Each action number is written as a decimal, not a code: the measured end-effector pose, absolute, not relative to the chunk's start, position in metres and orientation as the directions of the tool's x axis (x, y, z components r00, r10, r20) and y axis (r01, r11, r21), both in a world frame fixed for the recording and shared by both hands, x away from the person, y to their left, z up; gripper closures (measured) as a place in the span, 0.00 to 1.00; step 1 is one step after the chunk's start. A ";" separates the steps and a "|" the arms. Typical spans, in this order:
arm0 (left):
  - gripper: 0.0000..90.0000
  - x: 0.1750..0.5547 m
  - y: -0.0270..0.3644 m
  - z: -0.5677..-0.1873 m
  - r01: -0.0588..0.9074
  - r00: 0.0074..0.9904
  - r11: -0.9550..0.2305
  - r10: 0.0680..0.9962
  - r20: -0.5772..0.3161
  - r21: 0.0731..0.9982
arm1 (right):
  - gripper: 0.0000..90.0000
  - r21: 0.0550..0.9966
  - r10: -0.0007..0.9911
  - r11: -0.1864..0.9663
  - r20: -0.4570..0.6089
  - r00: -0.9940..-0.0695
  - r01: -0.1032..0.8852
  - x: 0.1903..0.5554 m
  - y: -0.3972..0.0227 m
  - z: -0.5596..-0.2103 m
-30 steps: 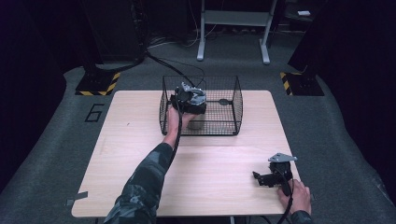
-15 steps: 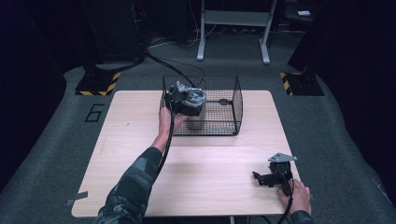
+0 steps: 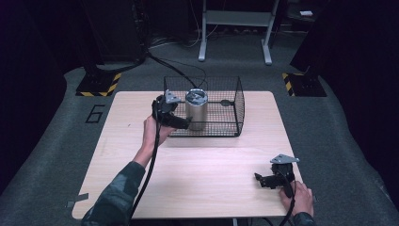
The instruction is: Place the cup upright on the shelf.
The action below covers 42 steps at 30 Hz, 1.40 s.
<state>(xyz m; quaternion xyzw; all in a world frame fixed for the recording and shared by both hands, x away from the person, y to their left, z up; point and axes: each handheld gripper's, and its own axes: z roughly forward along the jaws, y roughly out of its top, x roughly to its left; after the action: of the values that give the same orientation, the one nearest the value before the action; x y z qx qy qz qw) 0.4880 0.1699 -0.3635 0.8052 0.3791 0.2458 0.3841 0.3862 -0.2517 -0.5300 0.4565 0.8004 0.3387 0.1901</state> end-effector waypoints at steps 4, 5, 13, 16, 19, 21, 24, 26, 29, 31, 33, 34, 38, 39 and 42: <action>0.00 0.473 0.185 -0.365 0.418 0.585 -0.427 0.802 0.123 0.801 | 0.00 0.716 0.860 0.354 0.005 -0.511 0.602 0.386 -0.252 -0.530; 0.00 0.469 0.189 -0.365 0.417 0.585 -0.433 0.801 0.129 0.799 | 0.00 0.716 0.860 0.354 0.005 -0.511 0.602 0.386 -0.252 -0.530; 0.00 0.437 0.220 -0.376 0.430 0.559 -0.426 0.818 0.136 0.796 | 0.00 0.716 0.860 0.353 0.005 -0.510 0.602 0.386 -0.252 -0.530; 0.00 0.425 0.231 -0.383 0.438 0.546 -0.417 0.827 0.133 0.797 | 0.00 0.716 0.860 0.353 0.005 -0.510 0.602 0.386 -0.252 -0.530; 0.00 0.413 0.242 -0.393 0.448 0.531 -0.413 0.837 0.136 0.793 | 0.00 0.716 0.860 0.353 0.005 -0.510 0.602 0.386 -0.252 -0.530; 0.00 0.407 0.249 -0.401 0.462 0.526 -0.418 0.839 0.137 0.782 | 0.00 0.716 0.860 0.353 0.005 -0.510 0.602 0.386 -0.252 -0.530; 0.00 0.398 0.261 -0.414 0.483 0.505 -0.411 0.852 0.138 0.773 | 0.00 0.716 0.860 0.353 0.005 -0.510 0.602 0.386 -0.252 -0.530; 0.00 0.393 0.269 -0.423 0.506 0.489 -0.388 0.865 0.114 0.770 | 0.00 0.716 0.860 0.354 0.005 -0.511 0.602 0.386 -0.252 -0.530; 0.00 0.385 0.281 -0.436 0.538 0.460 -0.358 0.883 0.089 0.763 | 0.00 0.716 0.860 0.353 0.005 -0.510 0.602 0.386 -0.252 -0.530; 0.00 0.381 0.290 -0.445 0.557 0.432 -0.336 0.898 0.081 0.759 | 0.00 0.716 0.860 0.353 0.005 -0.511 0.602 0.386 -0.252 -0.530; 0.00 0.377 0.299 -0.455 0.582 0.410 -0.313 0.910 0.062 0.750 | 0.00 0.716 0.860 0.354 0.005 -0.511 0.602 0.386 -0.252 -0.530; 0.00 0.376 0.303 -0.461 0.590 0.394 -0.301 0.917 0.059 0.749 | 0.00 0.716 0.860 0.353 0.005 -0.511 0.602 0.386 -0.252 -0.530; 0.00 0.374 0.319 -0.486 0.635 0.335 -0.271 0.940 0.058 0.724 | 0.00 0.716 0.859 0.354 0.004 -0.511 0.602 0.386 -0.252 -0.530; 0.00 0.374 0.324 -0.494 0.647 0.317 -0.255 0.947 0.051 0.718 | 0.00 0.716 0.860 0.354 0.005 -0.511 0.602 0.386 -0.252 -0.530; 0.00 0.374 0.334 -0.506 0.676 0.289 -0.222 0.957 0.025 0.702 | 0.00 0.716 0.860 0.354 0.005 -0.511 0.602 0.386 -0.252 -0.530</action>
<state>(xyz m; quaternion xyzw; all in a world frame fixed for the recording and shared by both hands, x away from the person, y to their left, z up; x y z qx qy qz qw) 0.3744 0.3341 -0.5059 0.7454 0.5478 0.2355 0.2981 0.3862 -0.2517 -0.5299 0.4565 0.8005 0.3387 0.1900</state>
